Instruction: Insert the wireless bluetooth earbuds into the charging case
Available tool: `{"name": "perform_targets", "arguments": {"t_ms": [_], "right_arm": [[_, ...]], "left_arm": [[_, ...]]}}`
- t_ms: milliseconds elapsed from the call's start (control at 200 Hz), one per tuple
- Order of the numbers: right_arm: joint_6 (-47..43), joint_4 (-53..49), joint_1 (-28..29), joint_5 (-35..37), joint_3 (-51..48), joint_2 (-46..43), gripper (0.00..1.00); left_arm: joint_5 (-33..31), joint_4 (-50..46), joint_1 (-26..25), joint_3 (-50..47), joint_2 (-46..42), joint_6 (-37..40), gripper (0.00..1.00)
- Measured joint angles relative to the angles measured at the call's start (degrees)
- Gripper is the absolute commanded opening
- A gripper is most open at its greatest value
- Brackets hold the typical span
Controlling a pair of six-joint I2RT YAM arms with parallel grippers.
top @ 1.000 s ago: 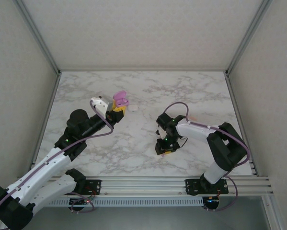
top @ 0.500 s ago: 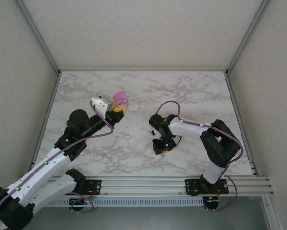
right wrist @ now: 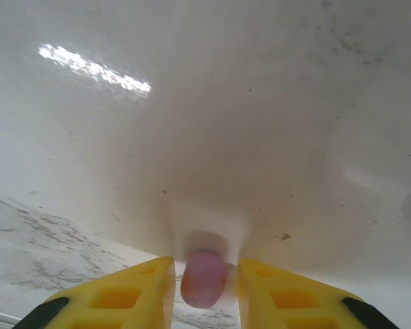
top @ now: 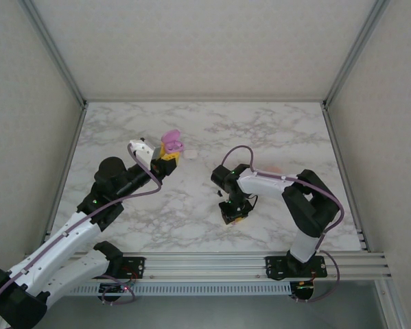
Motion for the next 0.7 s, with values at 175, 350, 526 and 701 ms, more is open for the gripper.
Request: {"name": "perform_targets", "arguments": {"t_ms": [175,350,526,701], "right_arm": [[0.02,-0.24,0.07,0.72,0.26,0.83,0.3],[1.14,-0.96,0.24,1.05,1.11,1.51,0.32],[3.04,-1.36,0.24,1.09,1.75,2.1,0.32],[5.05,-1.42,0.24,1.33,1.81,2.23,0.29]], "left_arm": [[0.0,0.0,0.0,0.0,0.0,-0.02,0.16],[0.0,0.02,0.0,0.0,0.17,-0.02,0.17],[0.02,0.02,0.0,0.0,0.55,-0.02,0.17],[0.17,0.0,0.0,0.0,0.98,-0.02,0.16]]}}
